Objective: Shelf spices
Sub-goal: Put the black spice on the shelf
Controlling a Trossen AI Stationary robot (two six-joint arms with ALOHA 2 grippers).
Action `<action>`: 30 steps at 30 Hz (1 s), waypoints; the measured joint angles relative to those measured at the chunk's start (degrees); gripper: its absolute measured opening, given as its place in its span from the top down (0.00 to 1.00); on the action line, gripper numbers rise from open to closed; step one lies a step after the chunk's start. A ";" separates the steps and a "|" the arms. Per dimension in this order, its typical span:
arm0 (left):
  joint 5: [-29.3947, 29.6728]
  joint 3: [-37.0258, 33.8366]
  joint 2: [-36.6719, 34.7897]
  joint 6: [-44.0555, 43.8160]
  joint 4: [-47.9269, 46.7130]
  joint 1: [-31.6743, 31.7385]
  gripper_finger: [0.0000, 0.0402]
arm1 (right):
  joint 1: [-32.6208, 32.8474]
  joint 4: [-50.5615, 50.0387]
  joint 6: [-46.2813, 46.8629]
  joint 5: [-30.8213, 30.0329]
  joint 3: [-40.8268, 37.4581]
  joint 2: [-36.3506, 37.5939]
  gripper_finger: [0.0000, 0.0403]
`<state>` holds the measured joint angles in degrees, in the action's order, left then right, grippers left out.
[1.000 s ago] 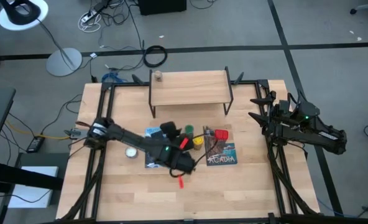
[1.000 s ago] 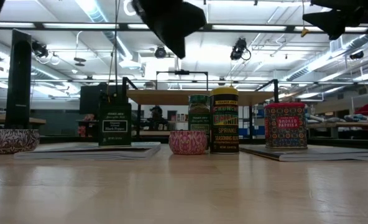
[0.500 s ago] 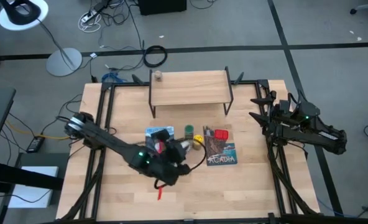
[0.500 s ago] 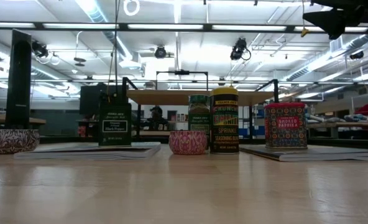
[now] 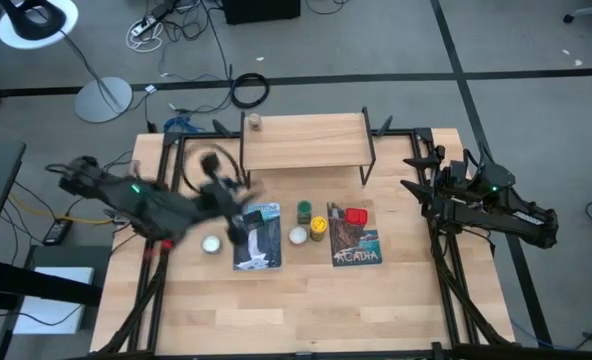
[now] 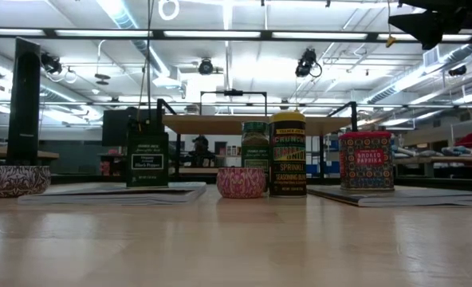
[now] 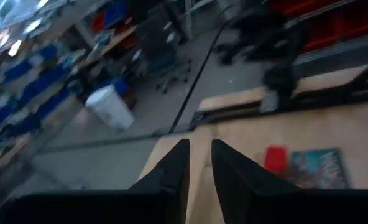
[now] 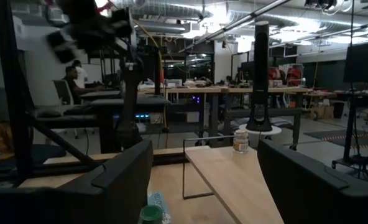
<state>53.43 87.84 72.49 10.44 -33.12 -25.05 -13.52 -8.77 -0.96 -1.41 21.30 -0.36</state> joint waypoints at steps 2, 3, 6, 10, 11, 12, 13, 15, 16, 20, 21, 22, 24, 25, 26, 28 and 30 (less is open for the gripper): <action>-0.39 -0.98 -3.74 -2.87 -3.12 2.45 0.83 | 0.00 0.00 -0.06 0.02 0.00 0.00 0.27; -1.19 -2.86 -6.07 -3.42 -2.81 3.78 0.83 | 0.00 0.08 -0.06 0.00 0.00 0.00 0.27; -7.69 -12.16 -13.13 -3.39 4.74 7.38 0.83 | 0.00 0.15 -0.13 0.02 0.00 0.00 0.27; -16.31 -31.26 -22.17 -4.48 21.00 12.02 0.83 | 0.00 0.21 -0.13 0.02 0.00 0.00 0.27; -18.10 -36.23 -23.83 -4.94 26.10 13.20 0.83 | 0.00 0.33 -0.12 0.02 0.00 0.00 0.27; -19.82 -41.02 -25.04 -5.72 31.30 14.27 0.83 | 0.00 0.41 0.07 0.02 0.00 0.00 0.27; -21.43 -45.15 -25.83 -6.44 36.08 15.27 0.83 | 0.00 0.46 0.26 0.02 0.00 0.00 0.27; -23.20 -52.25 -26.20 -7.77 43.48 16.96 0.83 | 0.00 0.68 0.28 0.02 0.00 0.00 0.27; -23.34 -55.38 -26.14 -8.10 46.52 17.60 0.83 | 0.00 0.76 0.29 0.02 0.00 0.00 0.27; -23.21 -63.81 -23.53 -14.04 59.11 18.31 0.83 | 0.00 0.70 0.26 0.02 0.00 0.00 0.27; -23.30 -64.90 -22.66 -16.42 60.92 18.16 0.83 | 0.00 0.72 0.12 0.02 0.00 0.00 0.27; -24.09 -65.32 -21.88 -19.04 61.65 17.92 0.83 | 0.00 0.70 -0.05 0.02 0.00 0.00 0.27; -26.97 -65.19 -20.29 -20.73 59.99 17.57 0.84 | 0.00 0.70 -0.19 0.02 0.00 0.00 0.27; -28.11 -64.45 -19.30 -20.76 57.72 17.40 0.84 | 0.00 0.70 -0.19 0.02 0.00 0.00 0.27; -29.61 -63.50 -18.35 -20.41 55.38 17.36 0.84 | 0.00 0.67 -0.19 0.02 0.00 0.00 0.27; -31.34 -61.46 -16.18 -20.20 50.46 17.32 0.84 | 0.00 0.66 -0.19 0.02 0.00 0.00 0.27; -32.23 -58.46 -13.97 -20.83 45.48 17.33 0.83 | 0.00 0.63 -0.19 0.02 0.00 0.00 0.27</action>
<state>21.20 29.38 58.52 -10.39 12.36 -7.72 -13.52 -8.15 -1.15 -1.39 21.30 -0.36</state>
